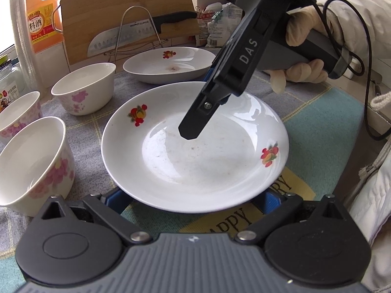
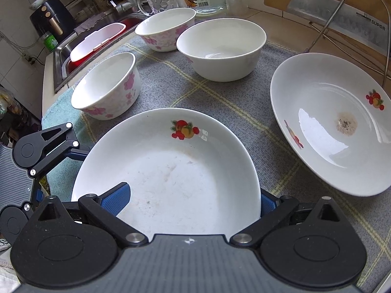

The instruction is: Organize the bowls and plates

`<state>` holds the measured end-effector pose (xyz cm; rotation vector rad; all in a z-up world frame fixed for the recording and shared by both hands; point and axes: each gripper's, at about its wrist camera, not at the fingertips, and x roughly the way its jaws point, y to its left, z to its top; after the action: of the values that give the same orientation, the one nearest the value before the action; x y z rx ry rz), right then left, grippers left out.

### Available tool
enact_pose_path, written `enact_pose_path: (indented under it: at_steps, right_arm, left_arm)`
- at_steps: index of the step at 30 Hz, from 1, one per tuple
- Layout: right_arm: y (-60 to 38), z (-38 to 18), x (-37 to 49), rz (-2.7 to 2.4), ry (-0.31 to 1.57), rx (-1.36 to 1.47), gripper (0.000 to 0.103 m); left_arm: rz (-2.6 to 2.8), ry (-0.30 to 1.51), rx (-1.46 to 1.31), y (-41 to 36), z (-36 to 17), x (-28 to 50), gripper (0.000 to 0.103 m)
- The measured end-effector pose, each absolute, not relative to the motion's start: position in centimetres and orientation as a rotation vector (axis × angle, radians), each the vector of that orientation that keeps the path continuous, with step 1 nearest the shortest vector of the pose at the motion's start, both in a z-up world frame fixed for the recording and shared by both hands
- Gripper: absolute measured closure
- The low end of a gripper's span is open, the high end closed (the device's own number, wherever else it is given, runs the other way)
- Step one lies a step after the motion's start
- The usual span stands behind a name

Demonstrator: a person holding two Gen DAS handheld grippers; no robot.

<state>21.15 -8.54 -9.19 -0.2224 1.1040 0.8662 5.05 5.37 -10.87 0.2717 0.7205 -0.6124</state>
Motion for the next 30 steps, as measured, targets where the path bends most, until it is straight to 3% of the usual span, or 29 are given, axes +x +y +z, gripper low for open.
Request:
enact_pose_path:
  at_steps: [30]
  right_arm:
    - [-9.15,-8.82,21.24,0.834,1.180,-0.119,0.000]
  left_arm:
    - [-0.635,0.745,0.289,5.10,-10.22,5.55,0.002]
